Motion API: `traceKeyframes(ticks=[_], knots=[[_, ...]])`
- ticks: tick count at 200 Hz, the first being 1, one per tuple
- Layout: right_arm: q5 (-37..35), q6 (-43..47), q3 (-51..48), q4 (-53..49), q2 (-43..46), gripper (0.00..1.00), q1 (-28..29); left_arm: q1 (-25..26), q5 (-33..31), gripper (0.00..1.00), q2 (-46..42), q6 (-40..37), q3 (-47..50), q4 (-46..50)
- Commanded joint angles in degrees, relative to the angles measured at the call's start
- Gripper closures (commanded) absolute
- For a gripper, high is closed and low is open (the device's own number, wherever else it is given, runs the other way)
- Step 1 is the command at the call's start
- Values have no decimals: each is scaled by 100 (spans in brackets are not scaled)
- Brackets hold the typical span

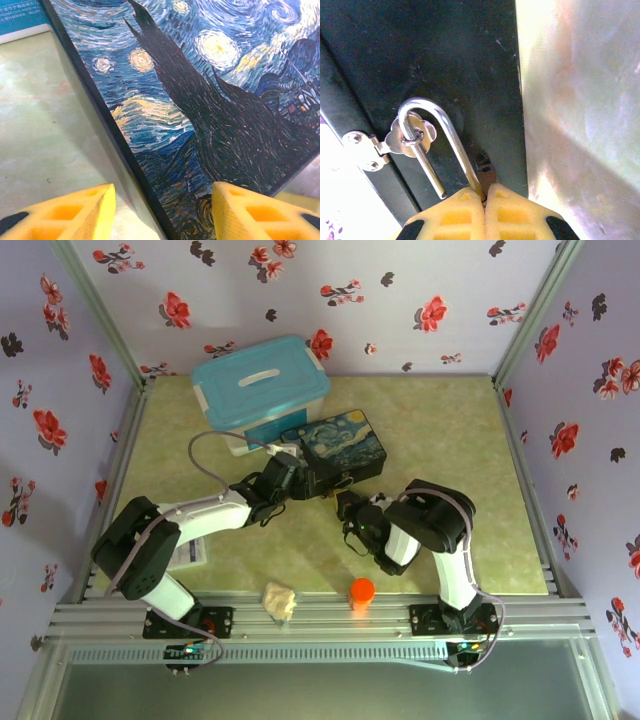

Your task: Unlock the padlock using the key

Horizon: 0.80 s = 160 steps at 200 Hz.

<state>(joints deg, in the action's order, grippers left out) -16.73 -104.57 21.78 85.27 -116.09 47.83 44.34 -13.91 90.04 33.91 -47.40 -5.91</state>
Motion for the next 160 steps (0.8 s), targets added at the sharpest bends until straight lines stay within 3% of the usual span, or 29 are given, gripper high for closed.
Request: traceKeyframes(ticks=[1,65,160], knots=[[-576,-763,6,-573,-413,100,-267,-98,-39,48,313,-313,442,1510],[-896,-759,-185,-572,-577,100,-428,-118,-28,49,361,-375,486,1479],[-682,-125,-199,-582,-376,100,-934,-145,-37,50,412,-381,575,1444]])
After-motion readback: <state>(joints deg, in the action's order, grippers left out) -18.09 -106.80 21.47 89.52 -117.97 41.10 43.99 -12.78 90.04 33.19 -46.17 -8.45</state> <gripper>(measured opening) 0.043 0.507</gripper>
